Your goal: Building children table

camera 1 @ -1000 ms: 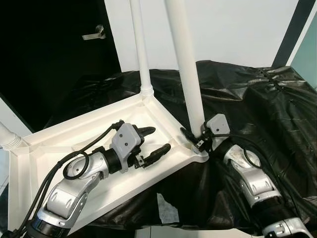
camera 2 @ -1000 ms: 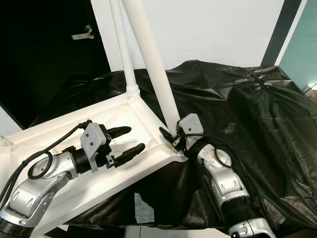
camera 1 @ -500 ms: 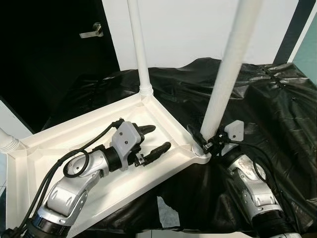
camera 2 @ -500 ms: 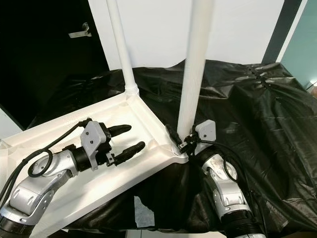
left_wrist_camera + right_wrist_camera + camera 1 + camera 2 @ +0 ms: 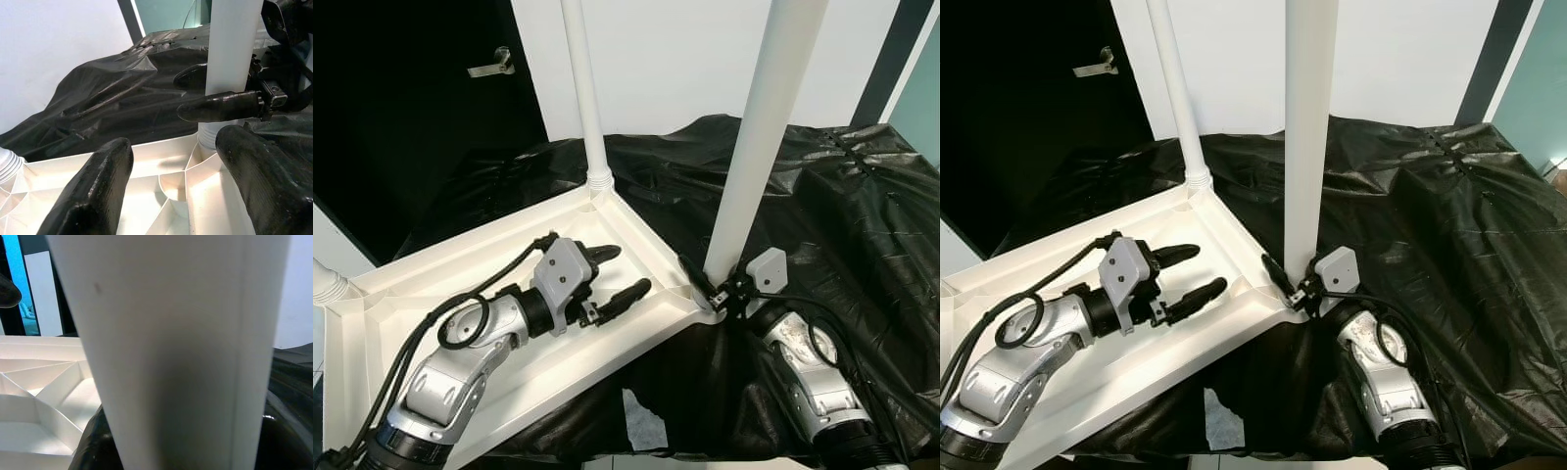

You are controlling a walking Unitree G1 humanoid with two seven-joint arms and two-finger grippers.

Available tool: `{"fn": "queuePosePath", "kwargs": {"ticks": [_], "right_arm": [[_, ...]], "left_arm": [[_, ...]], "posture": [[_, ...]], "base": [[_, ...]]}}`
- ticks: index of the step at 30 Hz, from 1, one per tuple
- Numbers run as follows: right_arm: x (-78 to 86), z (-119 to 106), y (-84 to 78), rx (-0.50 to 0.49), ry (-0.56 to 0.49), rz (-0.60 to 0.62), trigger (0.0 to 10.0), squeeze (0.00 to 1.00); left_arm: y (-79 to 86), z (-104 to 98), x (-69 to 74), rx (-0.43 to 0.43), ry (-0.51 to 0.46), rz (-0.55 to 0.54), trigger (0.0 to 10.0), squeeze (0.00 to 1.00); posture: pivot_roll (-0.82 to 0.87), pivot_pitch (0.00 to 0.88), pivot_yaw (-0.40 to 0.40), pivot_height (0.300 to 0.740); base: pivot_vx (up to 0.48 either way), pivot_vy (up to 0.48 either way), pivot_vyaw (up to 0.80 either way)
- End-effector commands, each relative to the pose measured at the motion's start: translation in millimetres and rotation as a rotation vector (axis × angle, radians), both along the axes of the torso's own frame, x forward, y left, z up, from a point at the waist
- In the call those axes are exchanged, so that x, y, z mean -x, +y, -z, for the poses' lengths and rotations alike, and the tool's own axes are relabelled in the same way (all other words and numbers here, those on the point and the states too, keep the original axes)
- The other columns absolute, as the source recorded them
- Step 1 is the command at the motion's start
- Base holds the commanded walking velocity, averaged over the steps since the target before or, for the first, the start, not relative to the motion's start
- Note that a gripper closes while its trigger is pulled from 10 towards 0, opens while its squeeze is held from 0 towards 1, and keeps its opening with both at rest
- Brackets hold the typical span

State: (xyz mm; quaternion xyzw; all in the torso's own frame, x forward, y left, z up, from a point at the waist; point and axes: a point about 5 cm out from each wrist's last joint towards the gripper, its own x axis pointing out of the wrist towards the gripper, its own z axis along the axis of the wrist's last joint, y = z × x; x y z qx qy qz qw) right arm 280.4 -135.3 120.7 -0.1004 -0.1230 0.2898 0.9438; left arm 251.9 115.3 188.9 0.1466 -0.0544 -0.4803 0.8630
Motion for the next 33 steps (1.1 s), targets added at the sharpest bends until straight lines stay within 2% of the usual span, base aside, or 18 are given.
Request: {"fn": "queuePosePath", "kwargs": {"ticks": [1, 2, 3, 6, 8, 10, 15, 19, 28, 30, 33], "right_arm": [[15.1, 47.2, 0.5, 0.053, 0.232, -0.019, 10.0, 0.00], [15.1, 47.2, 0.5, 0.053, 0.232, -0.019, 10.0, 0.00], [14.7, 49.2, -0.9, 0.012, 0.279, -0.005, 10.0, 0.00], [5.1, 48.1, -10.3, 0.018, 0.409, 0.028, 10.0, 0.00], [5.1, 48.1, -10.3, 0.018, 0.409, 0.028, 10.0, 0.00], [-1.2, 34.7, -15.0, 0.015, 0.402, 0.003, 10.0, 0.00], [-1.4, 32.7, -12.9, 0.005, 0.384, 0.001, 10.0, 0.00], [1.1, 35.2, -4.2, -0.093, 0.423, 0.013, 10.0, 0.00], [-3.1, 33.9, -6.4, -0.073, 0.482, -0.010, 10.0, 0.00], [-6.2, 34.3, -11.4, 0.001, 0.494, -0.023, 10.0, 0.00], [-6.7, 35.2, -12.8, 0.025, 0.496, -0.024, 10.0, 0.00]], "left_arm": [[0.9, -0.4, 3.0, -0.021, 0.008, 0.072, 10.0, 0.00], [0.9, -0.4, 3.0, -0.021, 0.008, 0.072, 10.0, 0.00], [0.7, -0.2, 3.5, -0.020, 0.008, 0.071, 10.0, 0.00], [1.0, 1.0, 5.6, -0.026, 0.019, 0.082, 10.0, 0.00], [1.0, 1.0, 5.6, -0.026, 0.019, 0.082, 10.0, 0.00], [0.7, 1.0, 5.5, -0.028, 0.021, 0.088, 10.0, 0.00], [-0.2, 1.4, 5.7, -0.026, 0.021, 0.087, 10.0, 0.00], [-0.6, 2.2, 6.5, -0.020, 0.022, 0.082, 10.0, 0.00], [-0.5, 1.3, 4.9, -0.021, 0.018, 0.084, 10.0, 0.00], [-1.2, 0.9, 4.4, -0.020, 0.015, 0.085, 10.0, 0.00], [-1.5, 1.0, 4.5, -0.019, 0.014, 0.085, 10.0, 0.00]], "posture": [[0.00, 0.000, 0.069, 0.740], [0.00, 0.000, 0.069, 0.740], [0.00, 0.000, 0.071, 0.740], [-0.01, 0.000, 0.079, 0.740], [-0.01, 0.000, 0.079, 0.740], [-0.01, 0.000, 0.078, 0.740], [0.00, 0.000, 0.071, 0.740], [0.00, 0.000, 0.071, 0.740], [-0.01, 0.000, 0.073, 0.740], [-0.01, 0.000, 0.065, 0.740], [0.00, 0.000, 0.064, 0.740]], "base": [[0.000, 0.000, 0.00], [0.000, 0.000, 0.00], [0.000, 0.000, 0.00], [0.000, 0.000, 0.00], [0.000, 0.000, 0.00], [0.000, 0.000, 0.00], [0.000, 0.000, 0.00], [0.000, 0.000, 0.00], [0.000, 0.000, 0.00], [0.000, 0.000, 0.00], [0.000, 0.000, 0.00]]}}
